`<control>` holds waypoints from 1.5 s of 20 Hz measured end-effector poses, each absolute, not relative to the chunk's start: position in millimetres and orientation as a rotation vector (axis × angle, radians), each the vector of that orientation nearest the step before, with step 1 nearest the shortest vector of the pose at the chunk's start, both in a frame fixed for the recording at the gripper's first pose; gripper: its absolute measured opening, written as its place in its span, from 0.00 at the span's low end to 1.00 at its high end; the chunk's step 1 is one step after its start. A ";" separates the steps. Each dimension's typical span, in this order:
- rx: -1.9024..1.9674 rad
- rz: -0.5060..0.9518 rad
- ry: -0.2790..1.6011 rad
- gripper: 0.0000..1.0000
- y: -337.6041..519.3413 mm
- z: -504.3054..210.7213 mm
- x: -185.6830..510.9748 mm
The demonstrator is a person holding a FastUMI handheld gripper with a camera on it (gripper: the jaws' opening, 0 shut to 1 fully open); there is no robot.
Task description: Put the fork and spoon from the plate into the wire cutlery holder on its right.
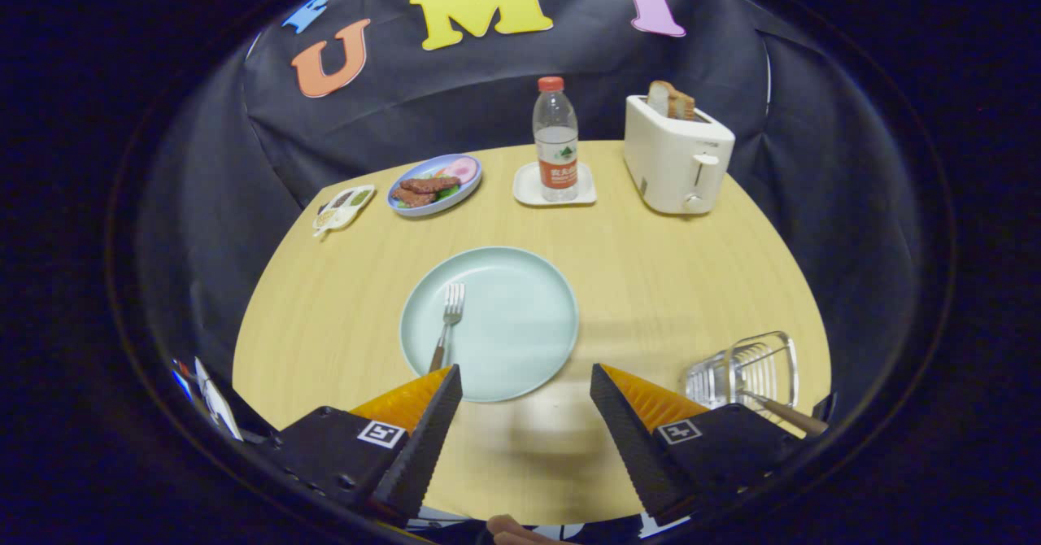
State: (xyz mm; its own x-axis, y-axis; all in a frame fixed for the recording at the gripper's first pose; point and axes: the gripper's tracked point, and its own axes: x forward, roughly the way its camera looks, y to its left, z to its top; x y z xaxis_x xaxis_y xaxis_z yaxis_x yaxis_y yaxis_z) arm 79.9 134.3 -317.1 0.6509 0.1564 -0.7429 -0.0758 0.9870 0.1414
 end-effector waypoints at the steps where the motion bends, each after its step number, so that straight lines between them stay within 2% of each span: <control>1: 0.105 0.139 0.848 0.96 147.3 -321.9 84.4; 9: 0.139 0.120 0.839 0.87 213.0 -365.4 112.0; 12: 0.141 0.085 0.843 0.72 218.2 -379.2 120.3; 16: 0.155 0.078 0.876 0.43 227.8 -393.4 124.6; 19: 0.142 0.089 0.888 0.35 233.3 -395.0 124.9; 21: 0.133 0.105 0.910 0.17 235.1 -396.6 123.1; 24: 0.121 0.122 0.938 0.10 236.4 -399.5 124.9; 26: 0.105 0.128 0.955 0.10 234.1 -397.1 127.8; 28: 0.081 0.123 0.951 0.04 230.3 -389.9 129.5; 30: 0.066 0.141 0.944 0.04 230.5 -379.7 130.4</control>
